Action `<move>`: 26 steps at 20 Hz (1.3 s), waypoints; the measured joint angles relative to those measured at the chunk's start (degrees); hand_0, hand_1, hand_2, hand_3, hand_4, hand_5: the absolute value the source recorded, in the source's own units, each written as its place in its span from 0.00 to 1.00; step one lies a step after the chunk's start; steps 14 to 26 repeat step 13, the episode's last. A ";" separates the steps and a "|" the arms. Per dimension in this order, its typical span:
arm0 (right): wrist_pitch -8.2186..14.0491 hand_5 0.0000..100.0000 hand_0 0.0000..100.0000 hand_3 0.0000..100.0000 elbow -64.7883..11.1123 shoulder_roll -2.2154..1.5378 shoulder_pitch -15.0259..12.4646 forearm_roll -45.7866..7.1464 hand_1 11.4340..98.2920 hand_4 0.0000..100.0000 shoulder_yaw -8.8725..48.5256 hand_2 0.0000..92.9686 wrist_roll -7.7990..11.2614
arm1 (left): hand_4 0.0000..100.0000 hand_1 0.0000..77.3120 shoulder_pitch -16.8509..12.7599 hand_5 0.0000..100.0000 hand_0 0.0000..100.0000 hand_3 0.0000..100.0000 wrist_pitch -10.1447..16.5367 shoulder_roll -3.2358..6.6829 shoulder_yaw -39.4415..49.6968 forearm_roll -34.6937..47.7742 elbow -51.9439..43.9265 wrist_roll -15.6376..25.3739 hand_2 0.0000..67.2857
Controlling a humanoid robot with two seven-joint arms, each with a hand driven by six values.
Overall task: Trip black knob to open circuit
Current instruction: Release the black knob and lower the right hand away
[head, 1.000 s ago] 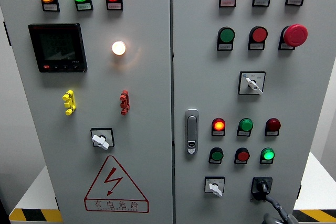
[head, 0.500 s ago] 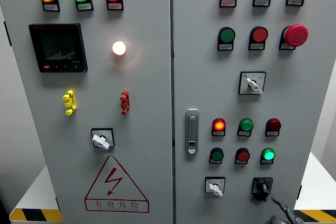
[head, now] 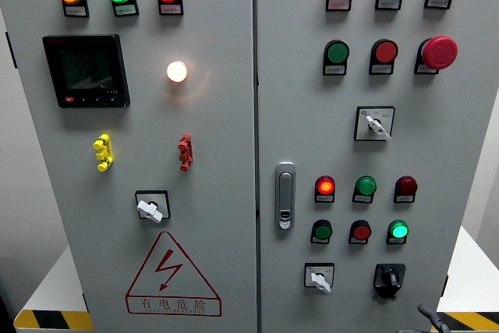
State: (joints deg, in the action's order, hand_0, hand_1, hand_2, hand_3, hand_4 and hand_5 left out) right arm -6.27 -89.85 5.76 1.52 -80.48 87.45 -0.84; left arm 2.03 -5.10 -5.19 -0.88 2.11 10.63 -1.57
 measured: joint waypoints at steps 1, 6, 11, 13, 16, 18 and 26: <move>0.05 0.46 0.93 0.33 -0.77 0.00 -0.85 -0.01 0.39 0.25 0.00 0.00 0.03 | 0.10 0.00 0.00 0.09 0.00 0.26 0.00 0.00 0.00 0.00 0.00 0.00 0.29; 0.07 0.42 0.93 0.30 -3.00 0.05 -3.74 -0.32 0.39 0.22 -0.16 0.01 0.13 | 0.10 0.00 0.00 0.09 0.00 0.26 0.00 0.00 0.00 0.00 0.00 -0.01 0.29; 0.10 0.39 0.93 0.27 -3.79 0.21 -4.04 -0.67 0.39 0.20 -0.32 0.03 0.14 | 0.10 0.00 0.00 0.09 0.00 0.26 0.00 0.00 0.00 0.00 0.00 -0.01 0.29; 0.11 0.38 0.93 0.26 -3.85 0.30 -4.16 -0.77 0.39 0.19 -0.39 0.03 0.14 | 0.10 0.00 0.01 0.09 0.00 0.26 0.00 0.00 0.00 0.00 0.00 -0.01 0.29; 0.11 0.38 0.93 0.26 -3.85 0.30 -4.16 -0.77 0.39 0.19 -0.39 0.03 0.14 | 0.10 0.00 0.01 0.09 0.00 0.26 0.00 0.00 0.00 0.00 0.00 -0.01 0.29; 0.11 0.38 0.93 0.26 -3.85 0.30 -4.16 -0.77 0.39 0.19 -0.39 0.03 0.14 | 0.10 0.00 0.01 0.09 0.00 0.26 0.00 0.00 0.00 0.00 0.00 -0.01 0.29; 0.11 0.38 0.93 0.26 -3.85 0.30 -4.16 -0.77 0.39 0.19 -0.39 0.03 0.14 | 0.10 0.00 0.01 0.09 0.00 0.26 0.00 0.00 0.00 0.00 0.00 -0.01 0.29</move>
